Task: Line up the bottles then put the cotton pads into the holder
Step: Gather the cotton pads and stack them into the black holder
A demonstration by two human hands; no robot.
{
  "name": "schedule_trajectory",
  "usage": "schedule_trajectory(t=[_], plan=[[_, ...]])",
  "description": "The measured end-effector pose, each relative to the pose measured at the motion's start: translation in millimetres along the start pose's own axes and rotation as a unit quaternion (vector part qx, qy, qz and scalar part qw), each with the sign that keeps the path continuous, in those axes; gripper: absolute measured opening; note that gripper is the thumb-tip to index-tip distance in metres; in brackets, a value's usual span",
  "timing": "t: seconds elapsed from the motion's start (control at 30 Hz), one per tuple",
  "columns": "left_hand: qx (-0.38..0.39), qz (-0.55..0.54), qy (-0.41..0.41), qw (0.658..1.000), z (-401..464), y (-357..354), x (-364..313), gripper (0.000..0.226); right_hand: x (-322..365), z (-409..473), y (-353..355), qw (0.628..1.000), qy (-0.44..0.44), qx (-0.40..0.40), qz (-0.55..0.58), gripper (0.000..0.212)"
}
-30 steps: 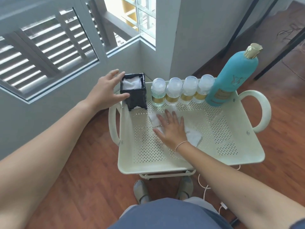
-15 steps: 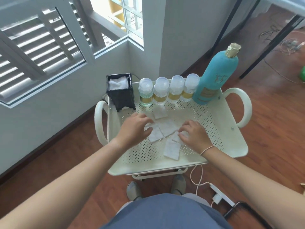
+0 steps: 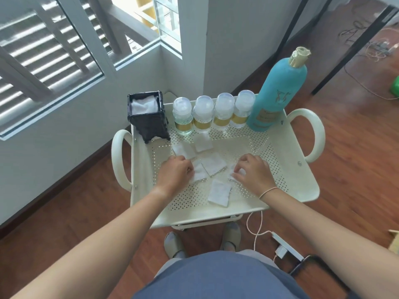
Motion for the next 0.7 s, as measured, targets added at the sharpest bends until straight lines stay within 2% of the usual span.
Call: schedule_trajectory(t=[0.2, 0.43, 0.7], plan=[[-0.012, -0.017, -0.015, 1.0, -8, 5, 3, 0.015, -4, -5, 0, 1.0, 0.007, 0.006, -0.002, 0.009], [-0.046, -0.053, -0.009, 0.997, -14, 17, 9, 0.014, -4, -8, 2, 1.0, -0.016, -0.013, -0.009, 0.015], [-0.029, -0.067, -0.088, 0.993, -26, 13, -31, 0.014, -5, -6, -1, 1.0, 0.007, -0.002, -0.016, 0.017]])
Point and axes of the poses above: each hand's wrist, its own z-axis towards the middle knuckle, its own y-axis out of the back of the hand, x = y × z, the point moved 4 cm from there along z, towards the middle knuckle, and after that the axes turned 1 degree about z, right-handed, at the moved point
